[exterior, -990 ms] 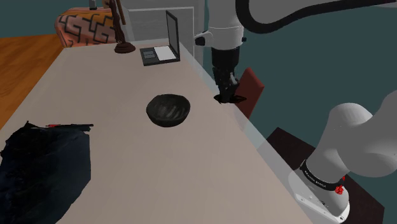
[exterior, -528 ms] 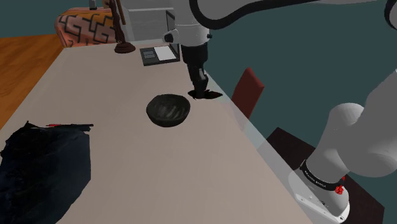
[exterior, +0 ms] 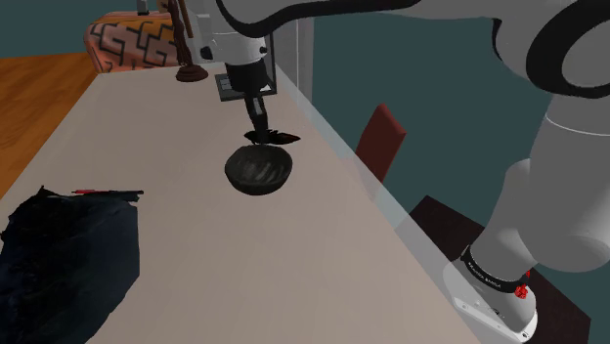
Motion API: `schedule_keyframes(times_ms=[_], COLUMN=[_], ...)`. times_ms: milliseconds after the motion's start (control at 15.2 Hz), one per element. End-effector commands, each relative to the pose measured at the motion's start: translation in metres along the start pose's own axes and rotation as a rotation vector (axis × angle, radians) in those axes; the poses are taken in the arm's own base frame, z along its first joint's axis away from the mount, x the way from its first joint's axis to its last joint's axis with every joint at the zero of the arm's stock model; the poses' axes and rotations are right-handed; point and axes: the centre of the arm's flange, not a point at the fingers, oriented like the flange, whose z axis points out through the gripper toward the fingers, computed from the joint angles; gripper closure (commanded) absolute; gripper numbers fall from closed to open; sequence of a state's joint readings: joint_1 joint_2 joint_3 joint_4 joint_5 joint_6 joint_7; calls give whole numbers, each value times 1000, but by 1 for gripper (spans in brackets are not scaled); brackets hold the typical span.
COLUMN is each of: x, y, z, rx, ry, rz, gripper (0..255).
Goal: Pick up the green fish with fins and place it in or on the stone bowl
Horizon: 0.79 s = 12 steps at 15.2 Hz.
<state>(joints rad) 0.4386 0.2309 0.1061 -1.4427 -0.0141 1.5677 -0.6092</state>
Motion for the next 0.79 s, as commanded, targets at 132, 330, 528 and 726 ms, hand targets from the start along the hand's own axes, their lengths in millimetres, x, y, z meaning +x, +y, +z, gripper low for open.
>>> schedule_keyframes(times_ms=[132,330,528,726], x=[34,35,36,37], y=[23,24,25,26], z=[0,16,32,48], rx=[0,0,0,0], ry=[0,0,0,0], rz=[0,0,0,0], gripper=[255,255,255,255])
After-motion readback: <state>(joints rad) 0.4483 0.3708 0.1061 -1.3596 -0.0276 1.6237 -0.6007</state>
